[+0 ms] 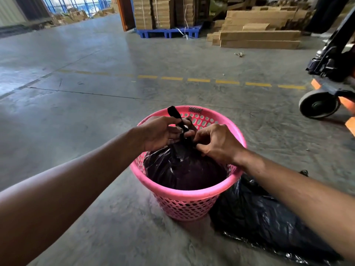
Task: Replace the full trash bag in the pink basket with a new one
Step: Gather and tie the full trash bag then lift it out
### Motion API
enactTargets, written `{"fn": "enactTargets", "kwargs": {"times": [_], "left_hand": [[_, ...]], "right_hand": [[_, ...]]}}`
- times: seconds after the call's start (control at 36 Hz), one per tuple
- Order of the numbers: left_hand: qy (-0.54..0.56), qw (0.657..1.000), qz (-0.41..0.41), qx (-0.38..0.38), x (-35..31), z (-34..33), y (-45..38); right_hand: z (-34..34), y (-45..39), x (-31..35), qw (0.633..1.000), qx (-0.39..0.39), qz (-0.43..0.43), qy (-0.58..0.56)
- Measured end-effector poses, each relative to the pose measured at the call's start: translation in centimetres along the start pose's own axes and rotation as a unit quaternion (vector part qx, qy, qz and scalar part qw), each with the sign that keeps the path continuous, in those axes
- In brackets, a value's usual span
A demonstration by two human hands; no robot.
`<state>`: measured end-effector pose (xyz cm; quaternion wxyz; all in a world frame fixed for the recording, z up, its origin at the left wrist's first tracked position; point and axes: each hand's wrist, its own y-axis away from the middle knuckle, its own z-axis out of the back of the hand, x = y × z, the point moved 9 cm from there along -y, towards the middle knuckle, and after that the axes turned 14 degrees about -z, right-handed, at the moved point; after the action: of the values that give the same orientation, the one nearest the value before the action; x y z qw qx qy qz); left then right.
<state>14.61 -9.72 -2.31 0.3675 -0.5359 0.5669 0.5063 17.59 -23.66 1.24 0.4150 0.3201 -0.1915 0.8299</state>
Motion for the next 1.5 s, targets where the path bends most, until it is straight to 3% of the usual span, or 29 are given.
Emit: {"fn": "enactTargets", "kwargs": {"times": [0.08, 0.14, 0.19, 0.31, 0.39, 0.47, 0.61, 0.67, 0.78, 0.89, 1.06, 1.17, 1.28, 1.42, 1.44, 1.5], "left_hand": [[-0.072, 0.995, -0.056, 0.047, -2.0, -1.1, 0.4], [-0.181, 0.975, -0.108, 0.075, -3.8, -1.7, 0.9], [-0.337, 0.924, -0.142, 0.115, -5.1, -2.5, 1.3], [-0.605, 0.752, -0.194, 0.175, -6.0, -5.1, 2.1], [-0.664, 0.692, -0.227, 0.171, -6.4, -6.6, 2.6], [-0.696, 0.653, -0.257, 0.155, -7.4, -6.9, 2.6], [-0.681, 0.627, -0.349, 0.146, -7.3, -6.3, 2.9], [-0.656, 0.65, -0.362, 0.123, -6.9, -5.1, 2.8], [-0.597, 0.734, -0.319, 0.056, -6.6, -2.1, 2.4], [-0.6, 0.744, -0.289, 0.052, -6.2, -0.8, 2.4], [-0.624, 0.721, -0.292, 0.07, -5.0, -0.6, 2.4], [-0.674, 0.667, -0.308, 0.078, -4.4, -1.5, 2.7], [-0.744, 0.609, -0.258, 0.098, -2.7, -2.1, 2.5], [-0.777, 0.569, -0.244, 0.112, -1.4, -2.9, 1.9], [-0.777, 0.567, -0.251, 0.109, -1.3, -3.1, 1.8], [-0.753, 0.597, -0.262, 0.086, -2.0, -3.1, 2.0]], "right_hand": [[0.2, -0.4, 0.0, 1.0, 0.013, -0.004, 0.027], [0.6, -0.5, -0.2, 0.999, 0.015, -0.024, -0.014], [1.1, -0.4, -0.1, 0.996, 0.0, -0.032, -0.082], [1.9, 0.4, 1.8, 0.992, -0.057, 0.039, -0.107], [1.7, 1.3, 3.3, 0.99, -0.089, 0.101, -0.042], [1.3, 2.1, 4.1, 0.983, -0.108, 0.148, 0.002], [2.4, 1.7, 3.3, 0.988, -0.105, 0.11, -0.031], [3.2, 1.0, 2.2, 0.991, -0.109, 0.069, -0.017], [3.7, 0.2, 0.5, 0.994, -0.107, 0.012, 0.017], [3.4, 0.0, -0.3, 0.994, -0.079, 0.002, 0.081], [2.6, 1.1, -1.6, 0.988, -0.052, 0.007, 0.146], [4.4, 2.6, -1.4, 0.981, -0.128, 0.052, 0.136], [7.0, 3.3, -5.5, 0.972, -0.214, -0.059, 0.076], [4.5, 3.5, -10.2, 0.968, -0.111, -0.225, -0.014], [4.3, 3.5, -10.3, 0.966, -0.106, -0.233, -0.022], [4.5, 3.4, -10.3, 0.966, -0.11, -0.233, -0.018]]}}
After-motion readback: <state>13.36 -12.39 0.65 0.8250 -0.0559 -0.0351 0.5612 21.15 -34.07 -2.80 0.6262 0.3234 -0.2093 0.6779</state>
